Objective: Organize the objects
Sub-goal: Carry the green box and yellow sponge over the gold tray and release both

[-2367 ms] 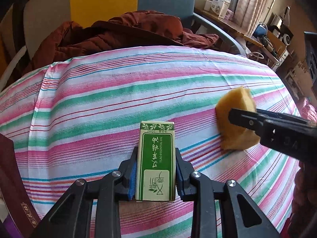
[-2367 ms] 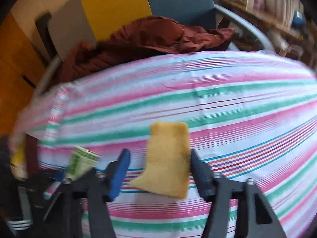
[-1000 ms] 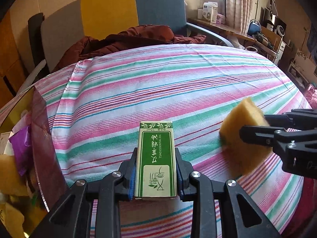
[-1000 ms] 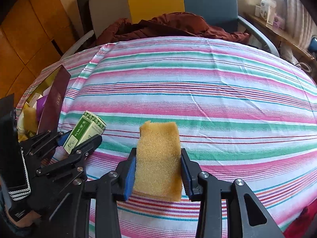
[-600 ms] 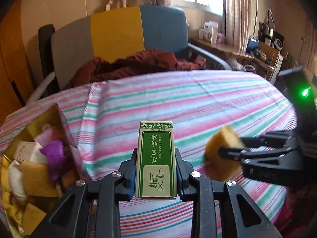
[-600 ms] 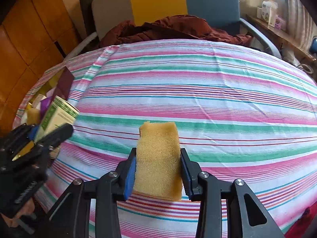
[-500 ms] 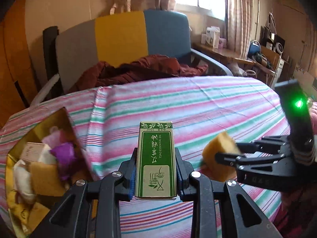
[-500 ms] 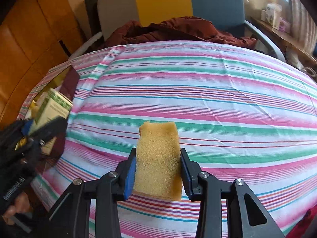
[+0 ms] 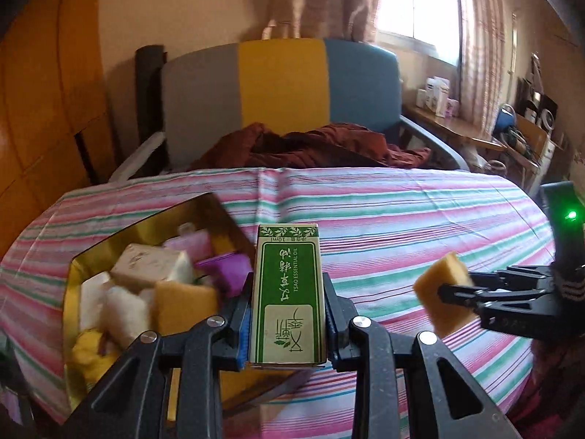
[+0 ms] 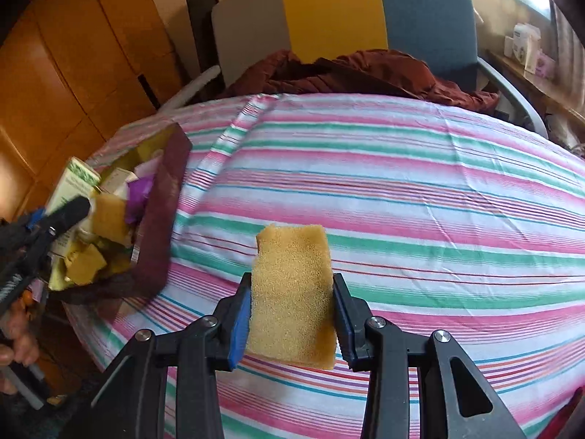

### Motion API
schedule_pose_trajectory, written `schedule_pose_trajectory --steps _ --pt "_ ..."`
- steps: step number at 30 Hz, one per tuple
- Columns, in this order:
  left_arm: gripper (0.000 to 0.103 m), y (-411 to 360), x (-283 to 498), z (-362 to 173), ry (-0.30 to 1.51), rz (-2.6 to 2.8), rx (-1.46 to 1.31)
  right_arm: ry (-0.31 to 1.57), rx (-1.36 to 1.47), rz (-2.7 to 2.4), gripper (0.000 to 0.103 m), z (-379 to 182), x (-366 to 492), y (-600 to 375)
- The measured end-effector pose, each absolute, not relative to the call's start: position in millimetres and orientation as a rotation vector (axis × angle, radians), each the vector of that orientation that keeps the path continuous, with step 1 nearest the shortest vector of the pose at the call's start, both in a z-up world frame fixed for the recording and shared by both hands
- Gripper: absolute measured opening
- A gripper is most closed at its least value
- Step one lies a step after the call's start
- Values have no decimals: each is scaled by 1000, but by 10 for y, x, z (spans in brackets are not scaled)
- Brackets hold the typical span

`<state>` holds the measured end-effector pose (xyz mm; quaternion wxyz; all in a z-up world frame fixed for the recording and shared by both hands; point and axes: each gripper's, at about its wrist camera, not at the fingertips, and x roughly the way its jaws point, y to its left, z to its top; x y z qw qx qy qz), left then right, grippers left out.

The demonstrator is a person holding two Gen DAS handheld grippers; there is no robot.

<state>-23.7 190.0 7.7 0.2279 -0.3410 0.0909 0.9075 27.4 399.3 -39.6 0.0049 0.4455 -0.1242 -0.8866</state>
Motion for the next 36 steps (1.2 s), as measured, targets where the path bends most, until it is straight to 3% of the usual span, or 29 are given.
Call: schedule_pose_trajectory --steps 11,26,36 --pt "30 1228 -323 -21 138 2586 -1013 -415 1261 -2724 40 -102 139 3398" --pt "30 -335 -384 -19 -203 2829 -1092 -234 1167 -2545 41 84 -266 2274" --pt "30 -216 -405 -61 -229 2747 -1075 -168 1263 -2438 43 -263 -568 1900"
